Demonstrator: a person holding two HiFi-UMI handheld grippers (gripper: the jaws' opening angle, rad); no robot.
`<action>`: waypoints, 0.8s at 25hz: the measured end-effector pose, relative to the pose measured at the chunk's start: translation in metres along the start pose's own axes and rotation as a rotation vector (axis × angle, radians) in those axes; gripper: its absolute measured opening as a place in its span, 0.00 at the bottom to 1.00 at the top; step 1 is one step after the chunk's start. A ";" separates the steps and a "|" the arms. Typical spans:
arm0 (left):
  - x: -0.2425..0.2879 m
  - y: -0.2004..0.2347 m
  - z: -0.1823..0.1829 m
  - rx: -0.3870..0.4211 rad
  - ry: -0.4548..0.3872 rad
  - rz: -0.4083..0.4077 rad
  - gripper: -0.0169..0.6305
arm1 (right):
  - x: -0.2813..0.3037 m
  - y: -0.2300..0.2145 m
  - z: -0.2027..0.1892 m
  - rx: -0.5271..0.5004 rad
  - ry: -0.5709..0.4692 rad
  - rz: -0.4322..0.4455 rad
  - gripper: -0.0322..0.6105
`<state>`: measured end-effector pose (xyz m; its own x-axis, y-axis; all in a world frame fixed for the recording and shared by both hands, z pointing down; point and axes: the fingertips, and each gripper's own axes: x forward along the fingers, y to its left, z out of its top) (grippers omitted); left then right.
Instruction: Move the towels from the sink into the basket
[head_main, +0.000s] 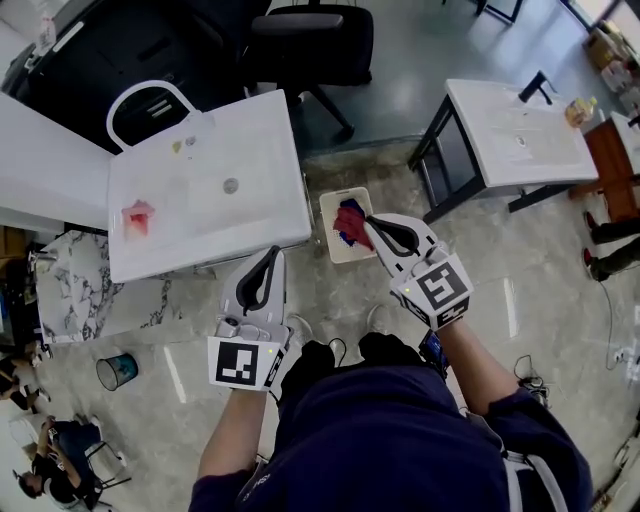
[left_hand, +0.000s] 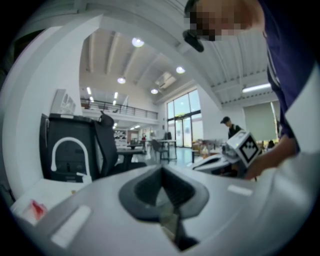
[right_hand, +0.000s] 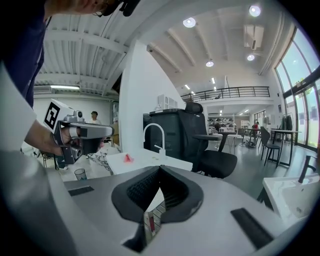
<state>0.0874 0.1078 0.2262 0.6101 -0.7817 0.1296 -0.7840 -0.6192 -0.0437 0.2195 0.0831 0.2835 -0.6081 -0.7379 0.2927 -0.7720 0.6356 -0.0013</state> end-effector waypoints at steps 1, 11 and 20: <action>-0.006 0.009 0.000 -0.003 -0.003 0.000 0.03 | 0.006 0.008 0.004 -0.001 0.001 -0.001 0.06; -0.067 0.101 -0.006 -0.016 -0.025 0.020 0.03 | 0.079 0.081 0.044 -0.031 -0.018 0.003 0.06; -0.114 0.154 -0.007 -0.016 -0.049 0.014 0.03 | 0.115 0.139 0.074 -0.070 -0.035 -0.011 0.06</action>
<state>-0.1036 0.1017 0.2120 0.6036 -0.7933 0.0801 -0.7941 -0.6071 -0.0288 0.0288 0.0701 0.2465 -0.6065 -0.7517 0.2590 -0.7646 0.6408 0.0690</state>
